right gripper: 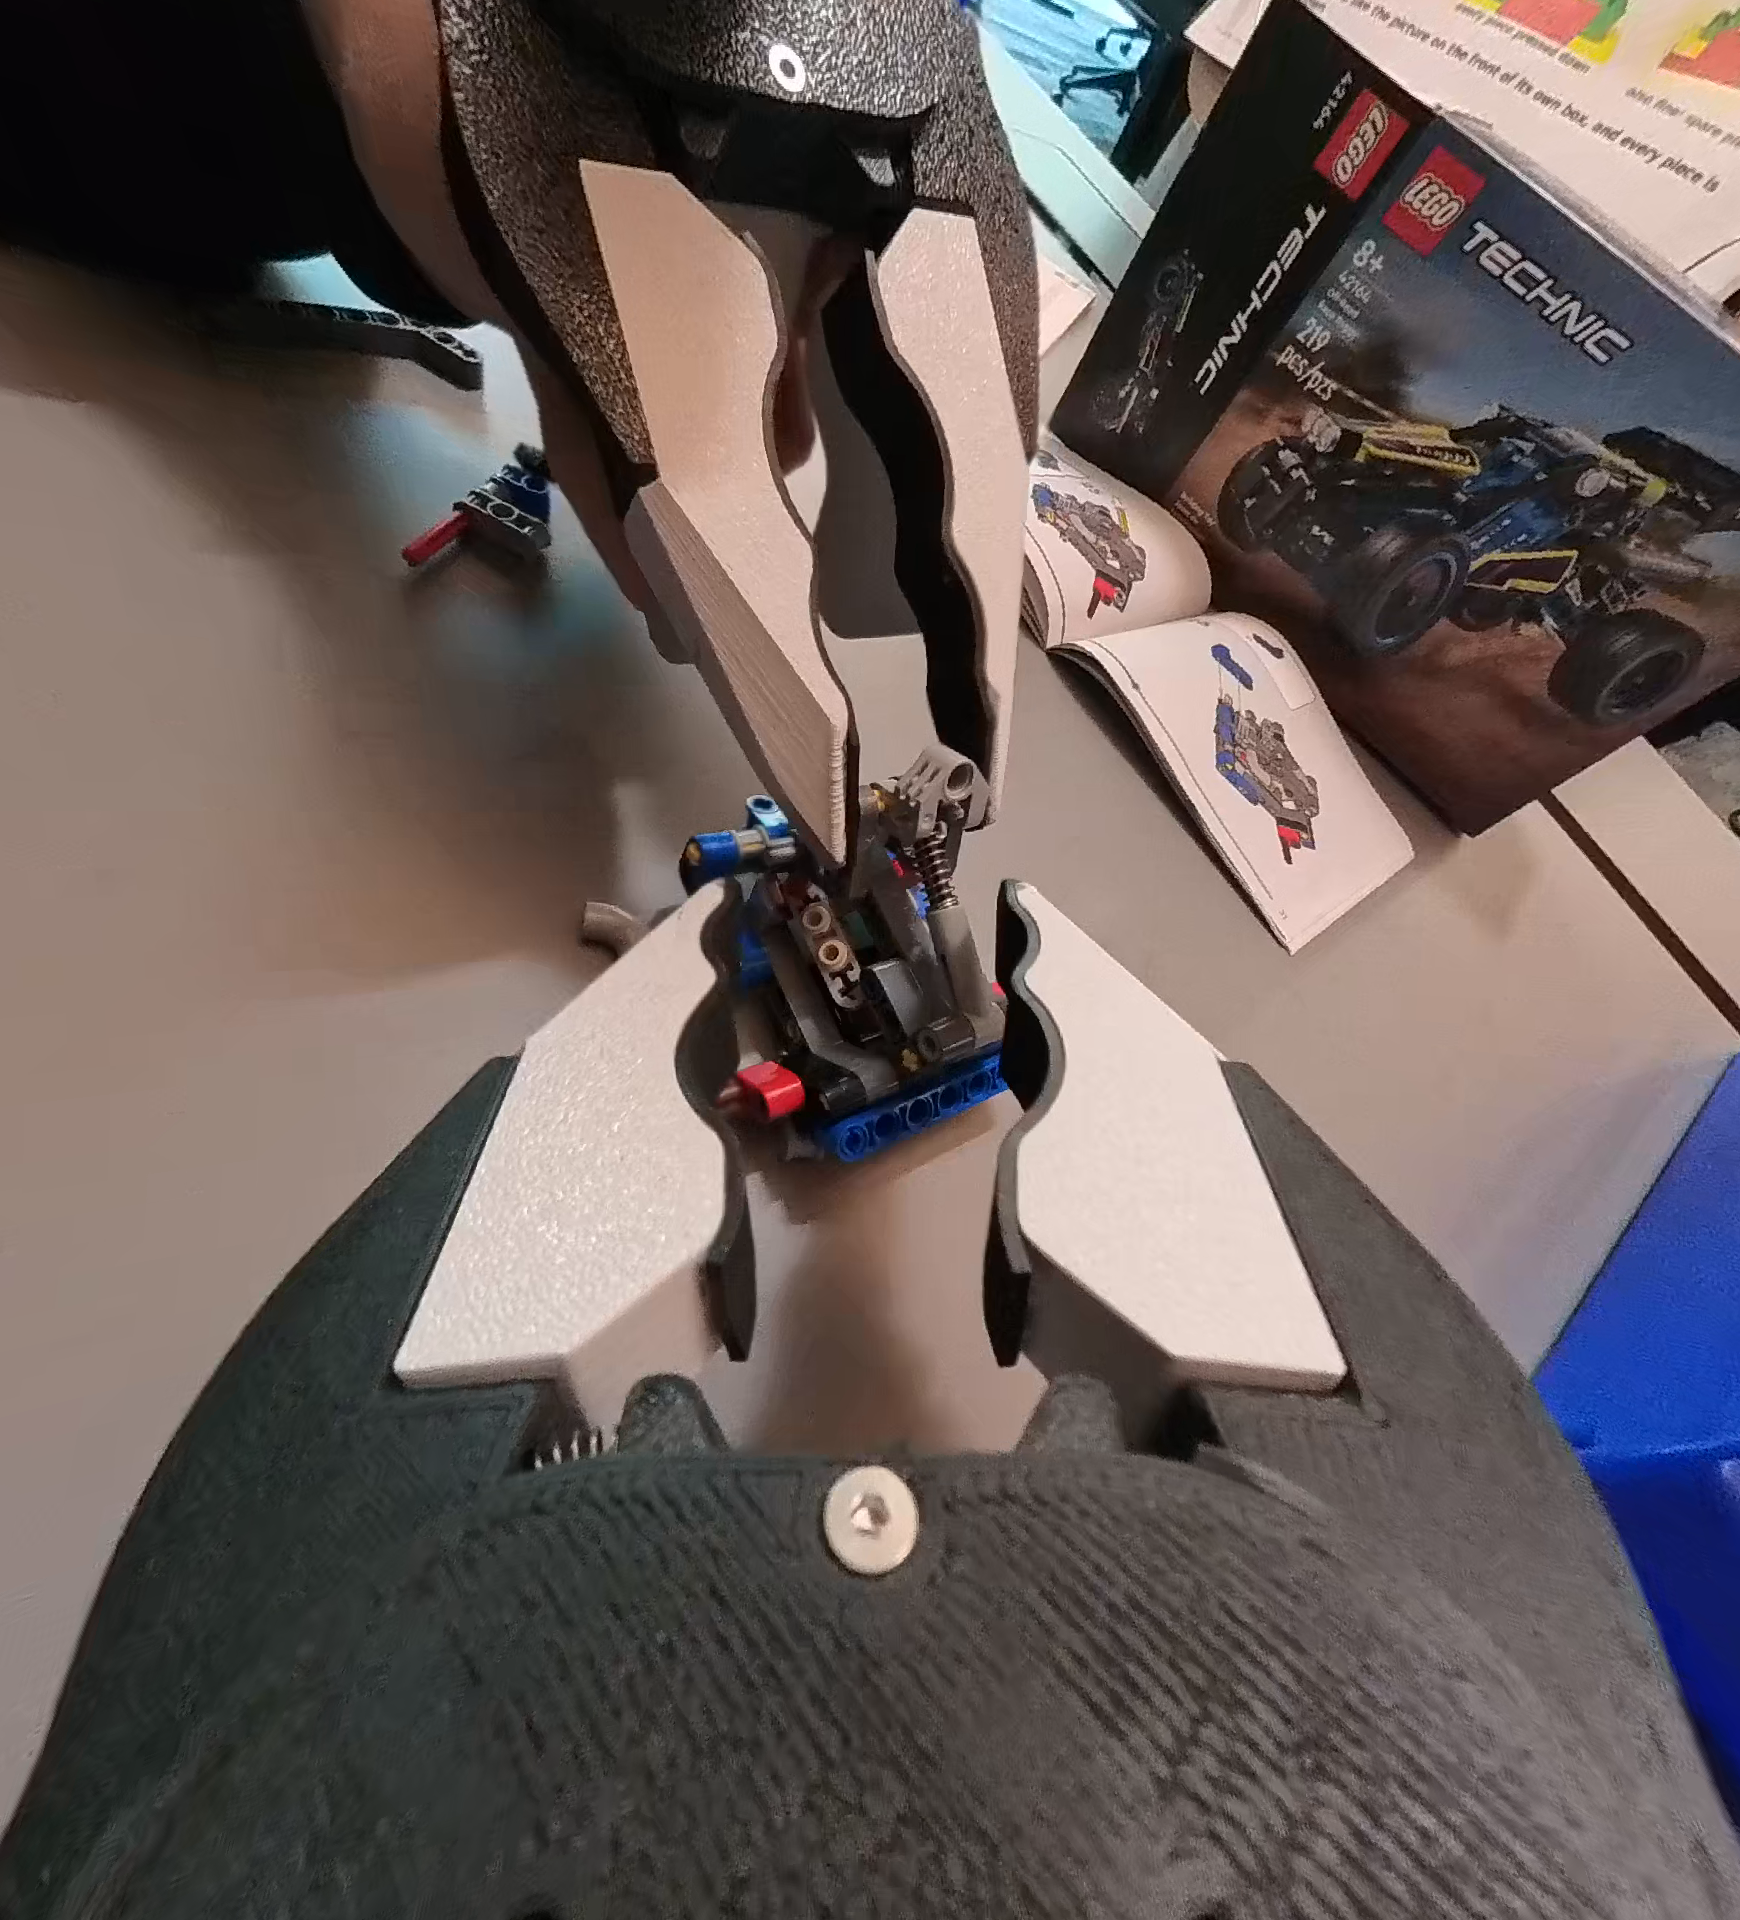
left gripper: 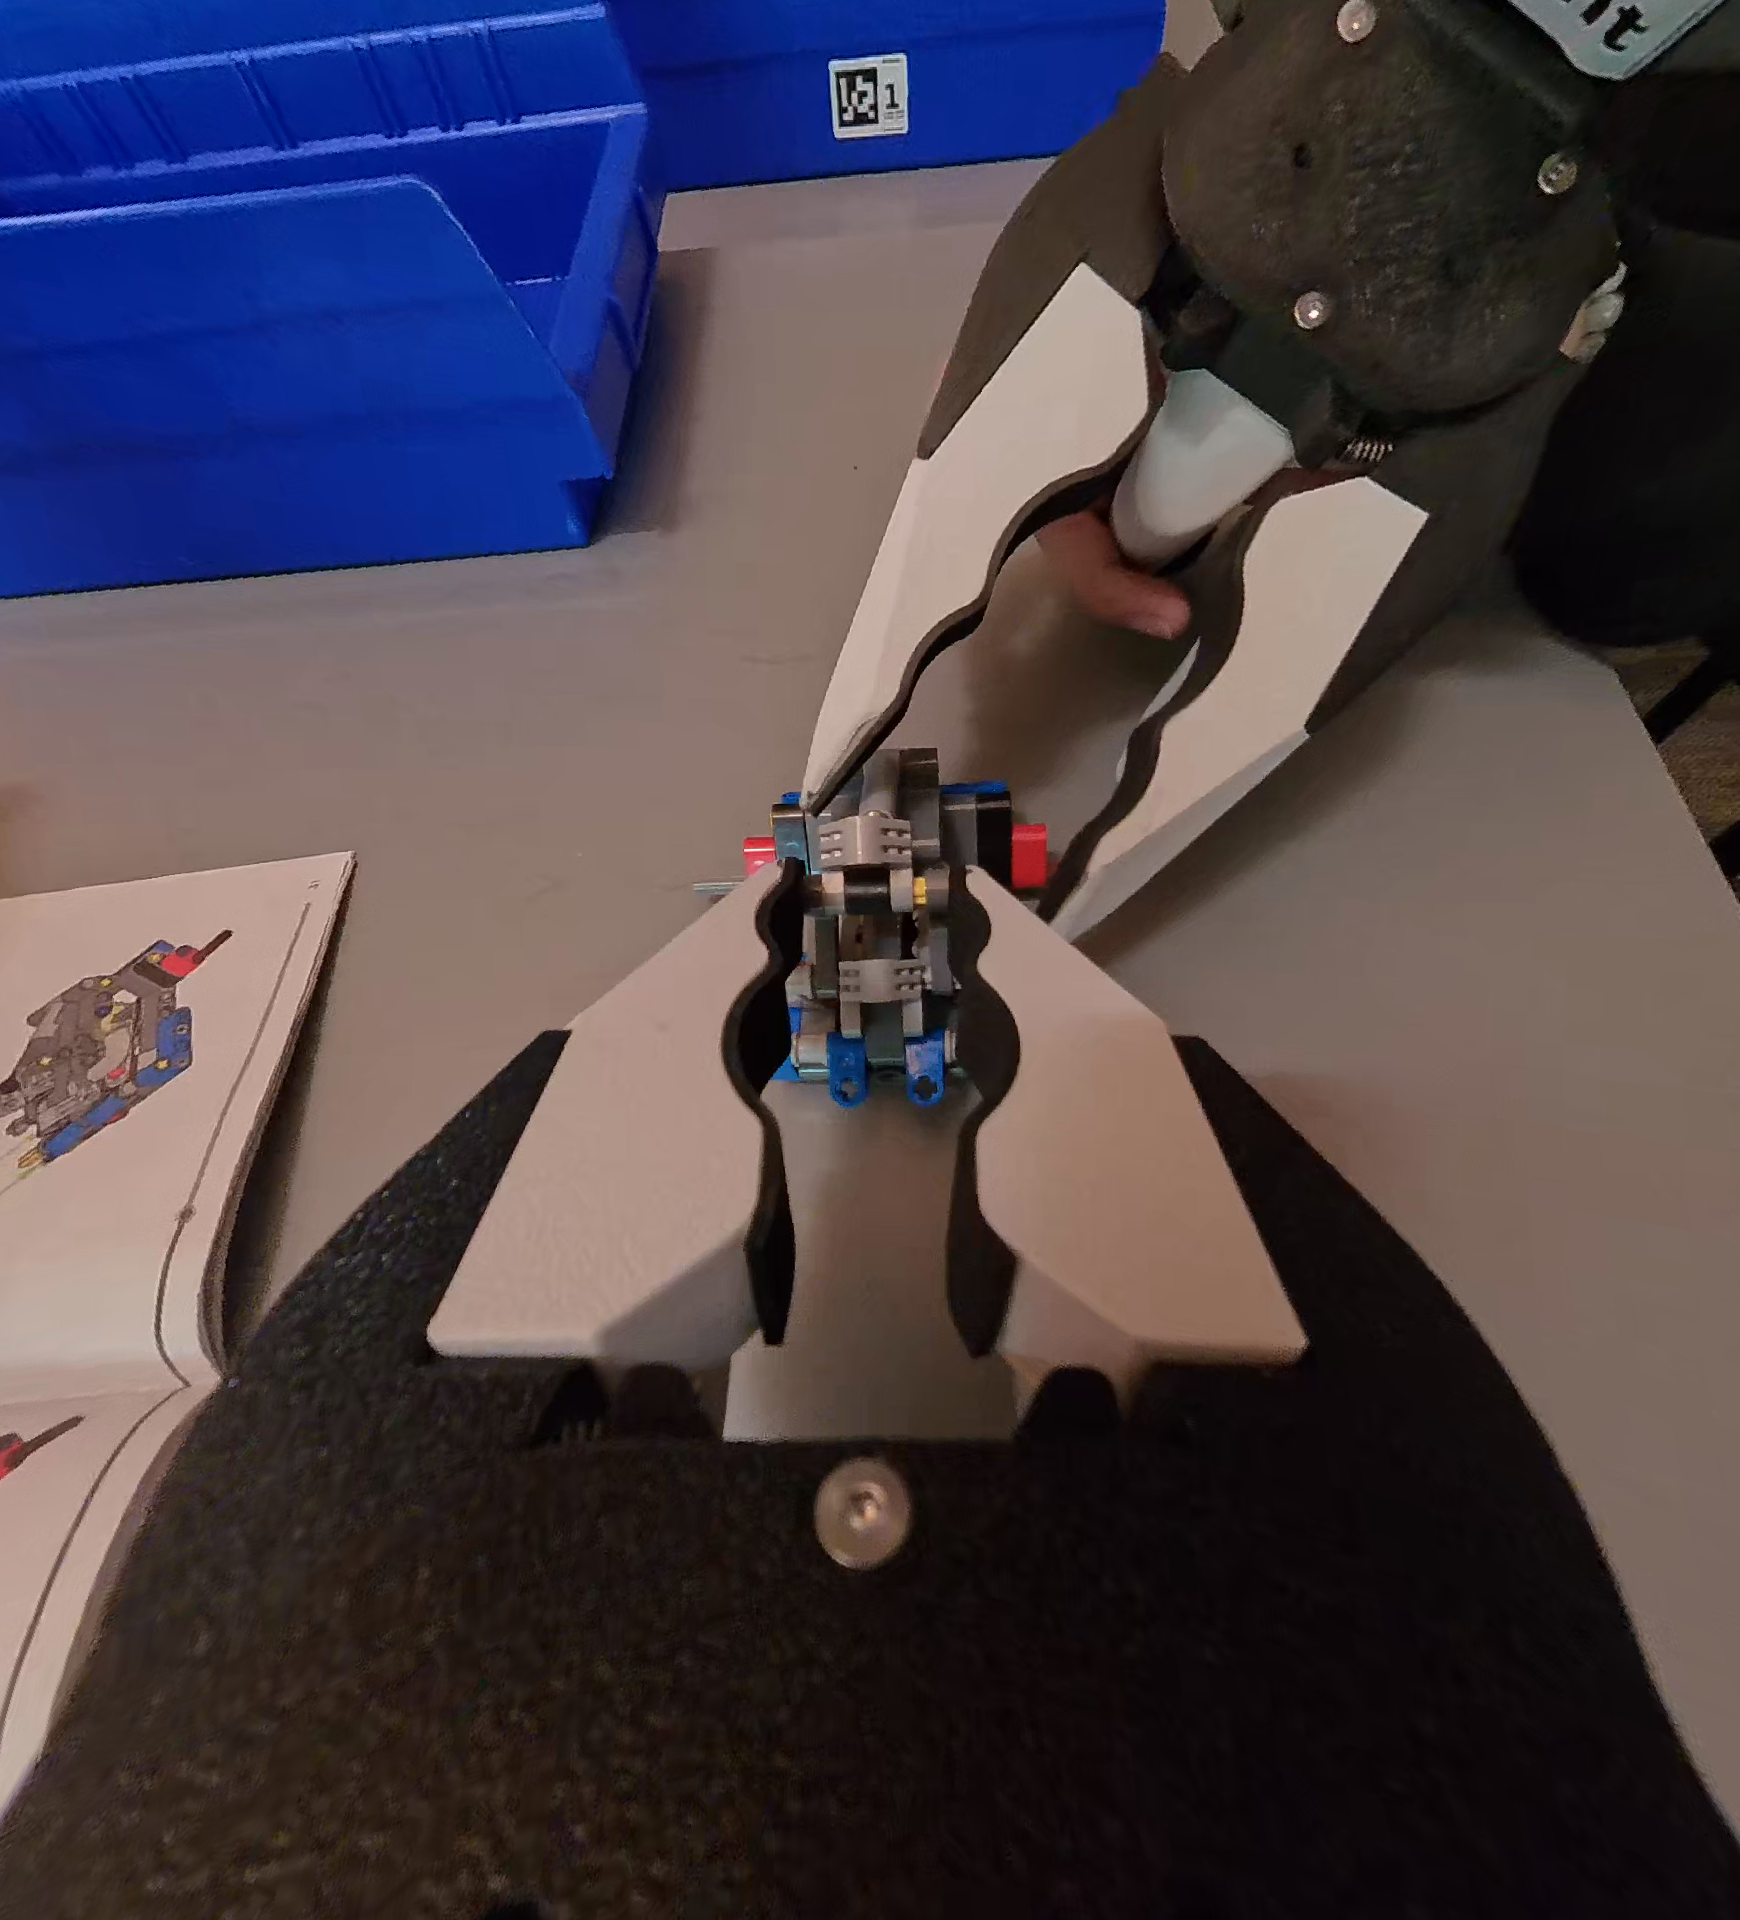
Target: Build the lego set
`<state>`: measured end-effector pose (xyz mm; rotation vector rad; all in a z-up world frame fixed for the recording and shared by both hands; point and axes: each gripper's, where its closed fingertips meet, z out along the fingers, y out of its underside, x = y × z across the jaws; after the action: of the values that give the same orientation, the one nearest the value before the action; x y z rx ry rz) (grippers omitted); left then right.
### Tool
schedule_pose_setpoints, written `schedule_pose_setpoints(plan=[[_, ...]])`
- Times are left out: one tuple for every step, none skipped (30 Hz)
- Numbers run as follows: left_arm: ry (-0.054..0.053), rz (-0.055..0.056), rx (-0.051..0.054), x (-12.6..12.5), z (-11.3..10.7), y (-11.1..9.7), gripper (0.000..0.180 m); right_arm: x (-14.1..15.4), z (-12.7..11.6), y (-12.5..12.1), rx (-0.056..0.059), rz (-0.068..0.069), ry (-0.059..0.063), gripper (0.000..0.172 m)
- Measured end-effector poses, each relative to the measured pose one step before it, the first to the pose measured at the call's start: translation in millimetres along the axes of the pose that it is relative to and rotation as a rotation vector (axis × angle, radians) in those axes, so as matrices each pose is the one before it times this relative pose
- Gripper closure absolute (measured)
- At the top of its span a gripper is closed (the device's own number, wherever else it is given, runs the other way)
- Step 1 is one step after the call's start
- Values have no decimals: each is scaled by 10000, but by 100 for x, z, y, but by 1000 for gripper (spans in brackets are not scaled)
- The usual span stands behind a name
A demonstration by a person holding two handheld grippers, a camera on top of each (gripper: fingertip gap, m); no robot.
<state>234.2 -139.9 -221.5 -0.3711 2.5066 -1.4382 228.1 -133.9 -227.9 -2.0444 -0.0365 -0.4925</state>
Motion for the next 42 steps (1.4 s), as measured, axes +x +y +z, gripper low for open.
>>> schedule_pose_setpoints(plan=[[94,117,7,90,7,20,157,151,-58,-25,21,-51,96,128],[136,132,-39,148,-3,48,157,151,-45,-6,16,-12,82,130],[40,44,-23,20,-7,4,157,-1,-19,-34,28,6,-15,133],[12,-20,19,13,17,-51,157,-76,23,-52,45,-6,-49,134],[171,61,101,261,47,-100,157,-45,42,16,4,-83,-5,136],[324,59,94,464,43,-45,156,-8,62,189,-102,-161,36,136],[226,-33,84,285,-21,-49,156,-55,98,280,-176,-157,3,134],[161,-128,34,155,-46,-38,152,-31,86,34,-45,-71,16,134],[210,-127,56,167,-115,-94,144,30,71,-36,-3,-37,39,138],[194,-141,98,97,-197,-167,139,-80,49,23,-40,-53,-45,144],[70,-182,117,-129,-266,-192,143,-31,27,62,-51,-22,-17,146],[-75,-155,84,-373,-319,-151,145,37,-22,14,0,17,16,146],[-81,-85,35,-397,-315,-73,150,12,-47,10,3,55,-15,146],[88,-38,21,-93,-268,-59,155,-4,-47,-53,34,65,-31,144],[82,-66,16,3,-139,-37,155,52,-44,-139,76,73,0,140],[-21,-39,6,-66,-21,-23,154,-3,-72,-179,90,58,-45,138],[24,59,-14,85,65,34,153,10,-99,-133,75,49,-45,137],[41,103,-53,148,107,102,152,108,-110,-43,50,73,3,137],[-102,80,-59,-67,103,117,150,134,-118,-5,55,94,6,138],[-74,82,-66,-61,85,130,149,93,-80,-65,110,93,-21,141],[29,31,-75,68,83,148,148,6,-8,-132,163,98,-68,145],[-1,-39,-38,-20,91,103,147,-33,59,-157,151,91,-80,147],[49,-34,-9,58,77,69,147,7,106,-154,116,32,-57,147],[57,-6,60,62,18,-27,149,32,117,-86,62,-14,-45,145],[-39,-12,112,-86,-6,-116,151,-16,126,34,-15,-27,-93,141],[-77,-19,98,-158,-44,-117,152,45,113,140,-80,-31,-65,138],[-29,-44,34,-114,-31,-25,154,61,43,104,-49,3,-63,138],[78,-70,0,51,-5,30,154,-52,-6,-53,60,72,-128,143],[60,-45,45,48,33,-23,155,-19,36,-105,83,113,-97,146],[-41,21,39,-83,31,20,155,58,60,53,-36,44,-18,146],[-42,55,26,-114,-9,42,156,14,45,-14,5,-29,-5,146],[-22,34,41,-130,-56,12,160,-57,7,-35,20,-26,-34,146],[54,-38,36,-5,-13,7,160,9,3,-13,8,-4,11,146],[71,-49,41,36,-8,10,159,-45,-8,2,-4,-4,-21,146],[102,-5,46,81,-6,-8,159,-65,-17,-6,7,-4,-36,146],[81,-3,21,37,-44,25,158,-36,-9,5,0,-6,-29,147],[27,-49,-1,-75,-71,23,156,-49,-9,34,-18,9,-28,147],[28,-56,-12,-67,-66,42,155,-93,9,23,-23,-12,-54,151],[50,-17,19,9,-33,11,155,-74,5,-15,6,-18,-25,152],[41,6,20,47,4,-2,156,51,7,-7,0,-2,43,152],[52,40,-3,121,46,22,156,58,2,16,-13,12,42,152],[-16,44,-25,17,42,25,155,-22,0,-9,2,8,-20,152]])
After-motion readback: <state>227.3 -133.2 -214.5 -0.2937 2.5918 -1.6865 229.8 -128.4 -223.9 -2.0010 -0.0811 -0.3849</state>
